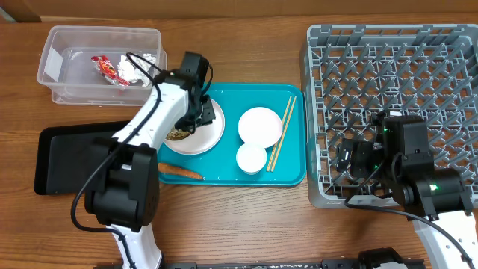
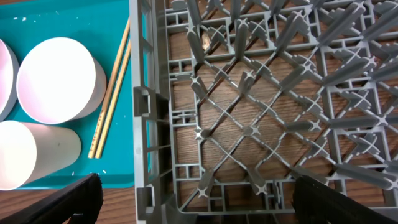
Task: Sort waste into correct bins and load items into the dishwasher
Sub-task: 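Grasp the rim of the rice-and-peanut bowl with left gripper, then carry the bowl over the black tray and tip out the food, then bring the empty bowl back and set it on the white plate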
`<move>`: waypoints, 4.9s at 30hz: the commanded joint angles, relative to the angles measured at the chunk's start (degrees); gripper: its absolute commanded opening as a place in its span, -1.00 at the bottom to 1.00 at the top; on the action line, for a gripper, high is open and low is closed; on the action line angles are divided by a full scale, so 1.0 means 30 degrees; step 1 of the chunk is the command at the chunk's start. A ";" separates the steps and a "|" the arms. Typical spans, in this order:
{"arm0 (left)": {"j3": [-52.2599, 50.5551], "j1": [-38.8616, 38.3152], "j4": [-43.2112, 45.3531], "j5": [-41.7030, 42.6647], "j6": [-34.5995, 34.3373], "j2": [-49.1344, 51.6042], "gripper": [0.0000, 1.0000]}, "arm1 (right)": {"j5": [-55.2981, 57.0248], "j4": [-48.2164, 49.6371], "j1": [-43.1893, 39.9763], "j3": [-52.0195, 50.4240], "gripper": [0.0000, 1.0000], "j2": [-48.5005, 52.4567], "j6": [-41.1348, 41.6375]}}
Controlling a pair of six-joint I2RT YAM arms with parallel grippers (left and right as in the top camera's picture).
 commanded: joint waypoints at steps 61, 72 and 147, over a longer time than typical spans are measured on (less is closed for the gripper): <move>-0.5508 1.7660 -0.2630 2.5558 1.4717 -0.3504 -0.92 | 0.0182 -0.0146 -0.0073 0.0561 1.00 -0.0015 0.0015; -0.6929 1.9394 -0.2608 2.8654 1.4520 -0.3504 -0.92 | 0.0182 -0.0160 -0.0073 0.0561 1.00 -0.0015 0.0015; -0.2062 0.2288 -0.0503 0.6054 0.7737 -0.5479 -0.92 | 0.0160 0.0372 -0.0073 0.0561 1.00 -0.0015 0.0022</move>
